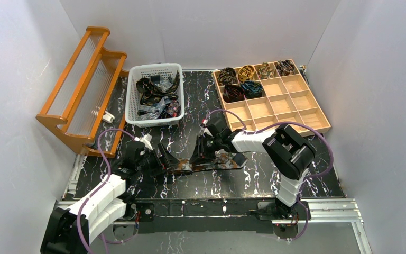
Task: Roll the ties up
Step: Roll the tie at the center of the board.
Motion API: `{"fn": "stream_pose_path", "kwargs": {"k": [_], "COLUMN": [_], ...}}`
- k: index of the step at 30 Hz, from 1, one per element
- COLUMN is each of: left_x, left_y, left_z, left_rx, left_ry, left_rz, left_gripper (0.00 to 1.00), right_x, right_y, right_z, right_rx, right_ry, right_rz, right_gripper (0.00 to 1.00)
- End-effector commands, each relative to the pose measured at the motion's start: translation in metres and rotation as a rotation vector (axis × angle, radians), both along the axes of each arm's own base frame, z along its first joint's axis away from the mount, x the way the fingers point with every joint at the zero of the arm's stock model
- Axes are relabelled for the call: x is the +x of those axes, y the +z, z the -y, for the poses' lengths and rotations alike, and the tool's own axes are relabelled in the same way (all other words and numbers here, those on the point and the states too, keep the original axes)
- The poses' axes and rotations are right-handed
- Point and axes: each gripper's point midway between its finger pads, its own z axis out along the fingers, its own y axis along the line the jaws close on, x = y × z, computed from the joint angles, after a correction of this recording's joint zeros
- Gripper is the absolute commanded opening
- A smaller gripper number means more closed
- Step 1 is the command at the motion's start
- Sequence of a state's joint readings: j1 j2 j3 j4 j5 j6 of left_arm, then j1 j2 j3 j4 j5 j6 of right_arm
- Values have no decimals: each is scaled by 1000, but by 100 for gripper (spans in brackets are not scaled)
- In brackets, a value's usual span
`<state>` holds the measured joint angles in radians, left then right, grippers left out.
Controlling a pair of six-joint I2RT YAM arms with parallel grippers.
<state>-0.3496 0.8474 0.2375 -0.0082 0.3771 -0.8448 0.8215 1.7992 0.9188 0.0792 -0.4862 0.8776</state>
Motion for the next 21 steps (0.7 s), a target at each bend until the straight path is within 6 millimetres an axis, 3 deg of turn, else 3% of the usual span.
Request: {"fn": "stream_pose_path", "kwargs": {"k": [1, 8, 21], "left_x": [-4, -3, -13], "left_y": [-9, -13, -30], "left_z": [-3, -1, 2], "left_rx": [15, 5, -21], "left_ry": [-1, -4, -8], "left_rz": [-19, -14, -91], "left_gripper": [87, 81, 71], "right_x": [-4, -8, -12], "right_y": [-11, -28, -37], "right_z": [0, 9, 14], "right_rx": [-9, -56, -71], "right_ry": [5, -14, -14], "right_rz": [-11, -32, -49], "right_gripper": [36, 31, 29]}}
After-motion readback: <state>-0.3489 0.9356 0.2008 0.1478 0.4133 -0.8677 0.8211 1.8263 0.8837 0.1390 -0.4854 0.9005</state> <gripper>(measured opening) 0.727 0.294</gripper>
